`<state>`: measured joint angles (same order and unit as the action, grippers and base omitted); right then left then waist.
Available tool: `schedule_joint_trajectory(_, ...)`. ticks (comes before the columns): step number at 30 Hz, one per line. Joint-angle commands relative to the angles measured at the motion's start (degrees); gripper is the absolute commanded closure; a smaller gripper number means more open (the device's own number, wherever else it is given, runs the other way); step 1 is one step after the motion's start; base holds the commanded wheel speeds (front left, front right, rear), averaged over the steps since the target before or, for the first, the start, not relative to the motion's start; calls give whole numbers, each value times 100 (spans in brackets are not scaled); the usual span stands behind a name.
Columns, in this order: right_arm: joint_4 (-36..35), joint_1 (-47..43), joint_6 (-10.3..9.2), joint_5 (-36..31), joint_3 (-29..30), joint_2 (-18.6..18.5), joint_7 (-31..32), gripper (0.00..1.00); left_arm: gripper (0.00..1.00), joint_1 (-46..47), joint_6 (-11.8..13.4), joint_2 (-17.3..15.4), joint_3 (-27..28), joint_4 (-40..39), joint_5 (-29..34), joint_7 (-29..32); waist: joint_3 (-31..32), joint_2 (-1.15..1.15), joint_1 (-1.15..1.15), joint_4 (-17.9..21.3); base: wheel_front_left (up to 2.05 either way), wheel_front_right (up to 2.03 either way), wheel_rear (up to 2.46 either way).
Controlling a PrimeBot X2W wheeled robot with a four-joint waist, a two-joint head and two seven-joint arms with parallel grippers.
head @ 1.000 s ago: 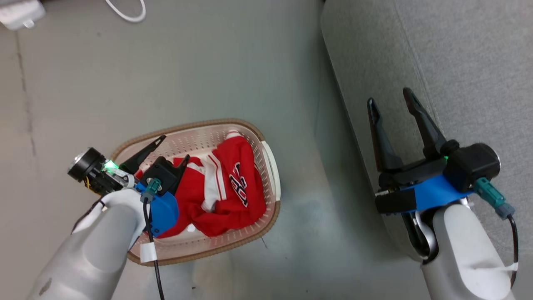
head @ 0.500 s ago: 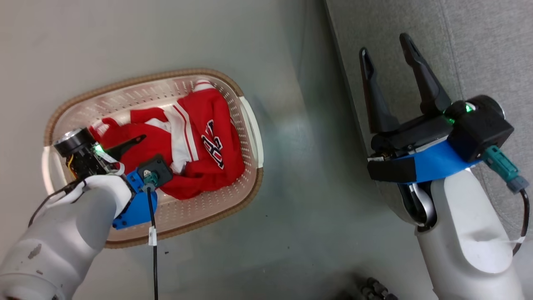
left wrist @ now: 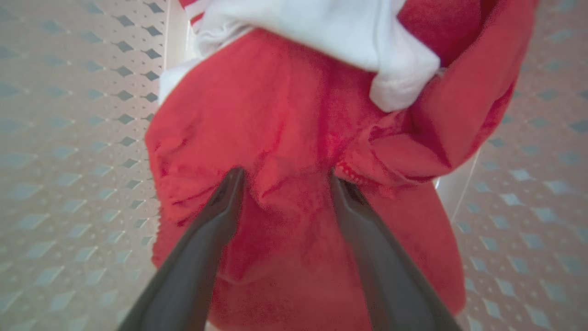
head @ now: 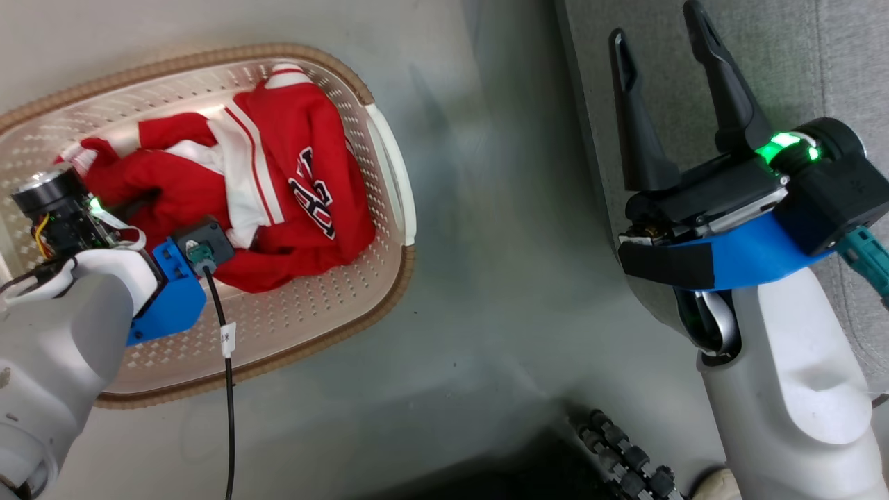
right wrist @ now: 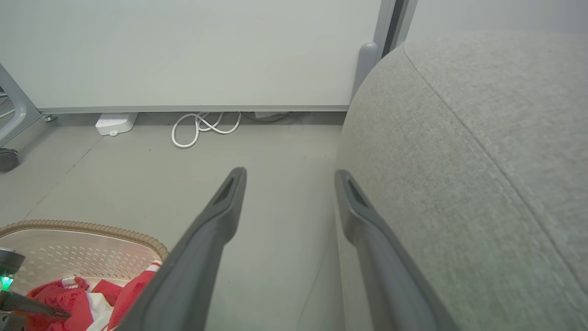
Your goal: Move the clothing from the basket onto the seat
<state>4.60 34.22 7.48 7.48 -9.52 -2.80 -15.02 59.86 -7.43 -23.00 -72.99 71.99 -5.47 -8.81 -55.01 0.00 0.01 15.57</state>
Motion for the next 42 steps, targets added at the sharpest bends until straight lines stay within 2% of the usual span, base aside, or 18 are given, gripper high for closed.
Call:
schedule_joint_trajectory(1,-77,127,3,43,21,-16,-23,0,0,145,-4,-51,-29,21,71,75,-219,0,-1,102,0,0,0)
schedule_joint_trajectory(12,-154,106,2,72,45,-18,-22,0,0,253,-4,-97,-54,67,236,317,-411,0,-1,161,0,0,0)
schedule_joint_trajectory(13,-179,49,2,114,40,-18,-21,0,0,270,-4,-118,-55,96,177,533,-538,0,-1,202,0,0,0)
schedule_joint_trajectory(14,-194,68,1,121,63,-18,-21,0,11,334,-4,-123,-54,109,166,639,-574,0,-1,213,0,0,0)
schedule_joint_trajectory(15,-193,76,1,126,71,-18,-20,0,73,342,-4,-105,-53,119,132,738,-580,0,-1,211,0,0,0)
schedule_joint_trajectory(16,-161,79,2,125,87,-18,-9,0,100,299,-4,-59,-56,126,129,862,-569,0,-1,199,0,0,0)
schedule_joint_trajectory(31,-73,30,1,3,139,-24,-15,0,100,153,-3,104,-54,-124,-69,802,-197,0,-1,37,0,0,0)
schedule_joint_trajectory(42,102,-117,2,-196,207,-18,-16,0,100,45,-3,416,-54,-296,-670,423,394,0,-1,-259,0,0,0)
